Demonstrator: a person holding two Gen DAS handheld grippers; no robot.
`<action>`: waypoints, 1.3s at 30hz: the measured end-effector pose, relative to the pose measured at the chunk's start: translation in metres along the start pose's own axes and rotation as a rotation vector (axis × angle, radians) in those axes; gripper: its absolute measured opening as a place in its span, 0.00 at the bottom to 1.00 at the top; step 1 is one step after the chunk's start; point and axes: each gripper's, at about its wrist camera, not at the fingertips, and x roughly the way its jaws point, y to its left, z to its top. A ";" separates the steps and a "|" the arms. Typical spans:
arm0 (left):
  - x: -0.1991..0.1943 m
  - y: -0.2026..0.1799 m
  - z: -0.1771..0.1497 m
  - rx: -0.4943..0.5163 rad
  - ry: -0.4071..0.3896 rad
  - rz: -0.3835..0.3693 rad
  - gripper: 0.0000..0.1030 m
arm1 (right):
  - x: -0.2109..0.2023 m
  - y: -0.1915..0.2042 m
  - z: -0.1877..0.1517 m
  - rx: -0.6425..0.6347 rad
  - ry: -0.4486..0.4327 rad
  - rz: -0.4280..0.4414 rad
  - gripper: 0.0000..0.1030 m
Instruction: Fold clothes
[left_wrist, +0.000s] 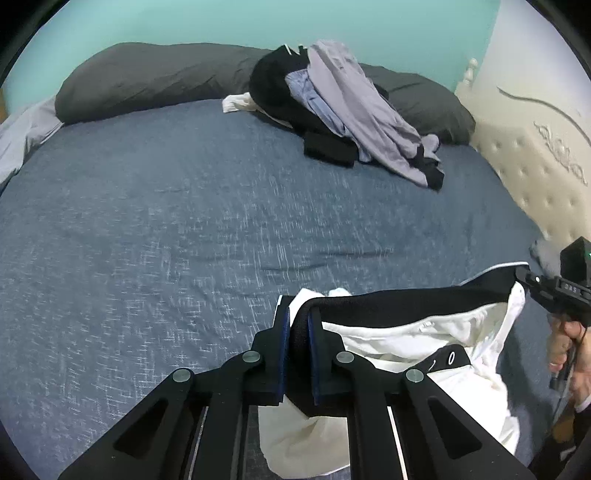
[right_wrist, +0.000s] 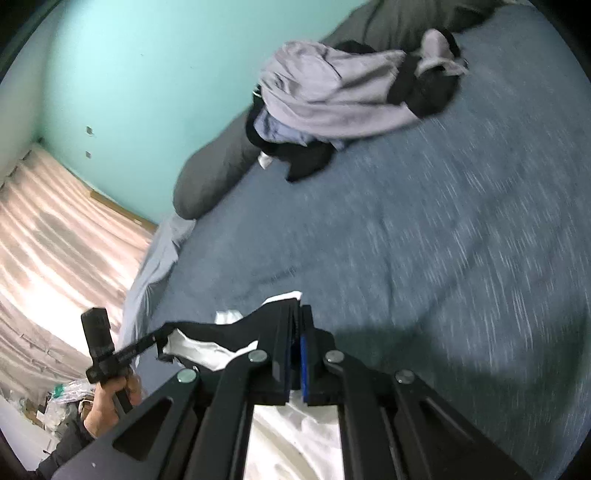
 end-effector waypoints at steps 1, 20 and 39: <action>0.001 0.001 0.000 -0.006 0.006 0.001 0.10 | 0.001 0.002 0.005 -0.004 -0.004 0.003 0.03; 0.029 0.009 -0.056 -0.031 0.183 0.078 0.11 | 0.021 -0.045 -0.092 0.192 0.154 0.159 0.03; 0.023 -0.101 -0.035 0.057 0.090 0.051 0.55 | 0.000 -0.032 -0.106 0.084 0.065 -0.080 0.08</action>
